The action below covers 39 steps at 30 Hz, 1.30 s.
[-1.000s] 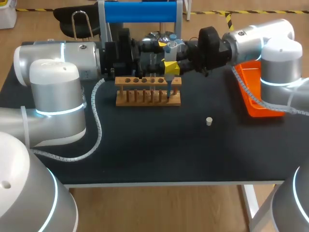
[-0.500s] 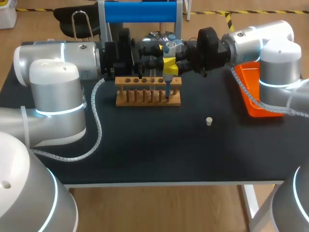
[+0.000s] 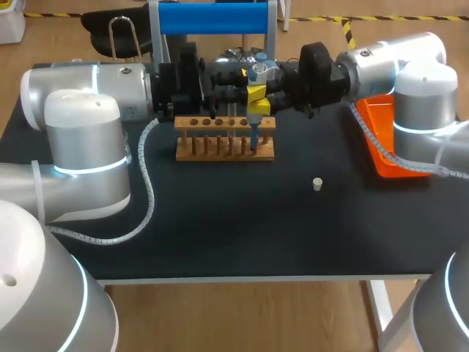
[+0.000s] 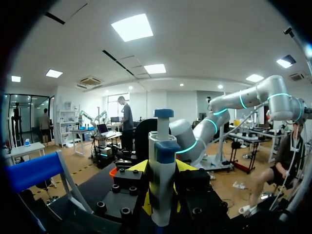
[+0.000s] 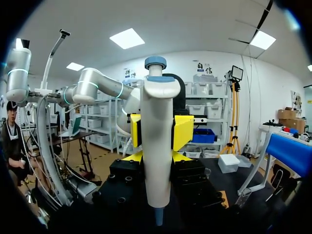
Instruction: Invert the test tube, pick up the pipette, mount the tip to pipette, aspirate from beaker and dispense into the tube, eject the tip, return the pipette, and cap with the stopper.
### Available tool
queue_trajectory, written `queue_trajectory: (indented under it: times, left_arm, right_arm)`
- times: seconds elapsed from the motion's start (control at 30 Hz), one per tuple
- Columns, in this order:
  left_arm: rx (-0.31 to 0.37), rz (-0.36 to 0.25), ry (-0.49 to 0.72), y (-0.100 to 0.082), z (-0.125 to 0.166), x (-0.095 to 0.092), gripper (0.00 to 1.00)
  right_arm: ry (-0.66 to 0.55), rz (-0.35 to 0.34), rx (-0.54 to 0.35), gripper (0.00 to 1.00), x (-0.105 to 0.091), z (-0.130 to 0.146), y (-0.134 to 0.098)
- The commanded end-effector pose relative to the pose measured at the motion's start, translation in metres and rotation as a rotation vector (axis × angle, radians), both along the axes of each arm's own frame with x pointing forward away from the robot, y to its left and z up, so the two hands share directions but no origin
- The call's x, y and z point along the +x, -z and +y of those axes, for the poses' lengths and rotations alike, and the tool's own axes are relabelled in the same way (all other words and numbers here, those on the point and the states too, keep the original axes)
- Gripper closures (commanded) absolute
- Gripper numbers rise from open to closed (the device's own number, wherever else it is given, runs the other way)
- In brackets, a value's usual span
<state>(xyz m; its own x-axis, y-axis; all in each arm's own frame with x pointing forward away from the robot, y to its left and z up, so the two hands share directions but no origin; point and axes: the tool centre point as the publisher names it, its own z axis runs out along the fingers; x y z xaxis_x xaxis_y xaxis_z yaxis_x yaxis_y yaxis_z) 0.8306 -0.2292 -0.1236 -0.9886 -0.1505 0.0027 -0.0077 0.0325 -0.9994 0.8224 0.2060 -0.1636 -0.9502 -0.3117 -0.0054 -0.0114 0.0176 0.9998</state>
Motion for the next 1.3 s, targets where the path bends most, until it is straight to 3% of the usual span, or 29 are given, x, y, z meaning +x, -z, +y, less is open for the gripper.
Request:
queue_trajectory:
  times: [0.03, 0.07, 0.4, 0.6, 0.83, 1.03, 1.3]
  left_arm:
    - [-0.002, 0.0, 0.001, 0.0, -0.001, -0.001, 1.0]
    - [-0.002, 0.0, 0.001, 0.0, -0.001, -0.001, 1.0]
    - [-0.002, 0.0, 0.001, 0.0, -0.001, -0.001, 1.0]
    - [-0.002, 0.0, 0.001, 0.0, -0.001, -0.001, 1.0]
    - [-0.002, 0.0, 0.001, 0.0, -0.001, -0.001, 1.0]
    - [-0.002, 0.0, 0.001, 0.0, -0.001, -0.001, 1.0]
    - [-0.002, 0.0, 0.001, 0.0, -0.001, -0.001, 1.0]
  right_arm:
    - [-0.004, -0.001, -0.004, 0.38, 0.0, 0.0, 0.0]
    - [-0.004, -0.001, -0.005, 0.0, 0.0, -0.001, -0.001]
    - [-0.006, -0.003, 0.004, 0.0, 0.001, -0.026, -0.004]
    - [0.044, -0.011, 0.004, 0.0, 0.016, -0.054, -0.006]
    - [0.186, 0.005, -0.056, 0.0, 0.069, -0.07, 0.005]
    - [0.301, 0.047, -0.08, 0.0, 0.127, -0.051, 0.012]
    - [0.434, 0.041, -0.107, 0.0, 0.192, -0.029, 0.009]
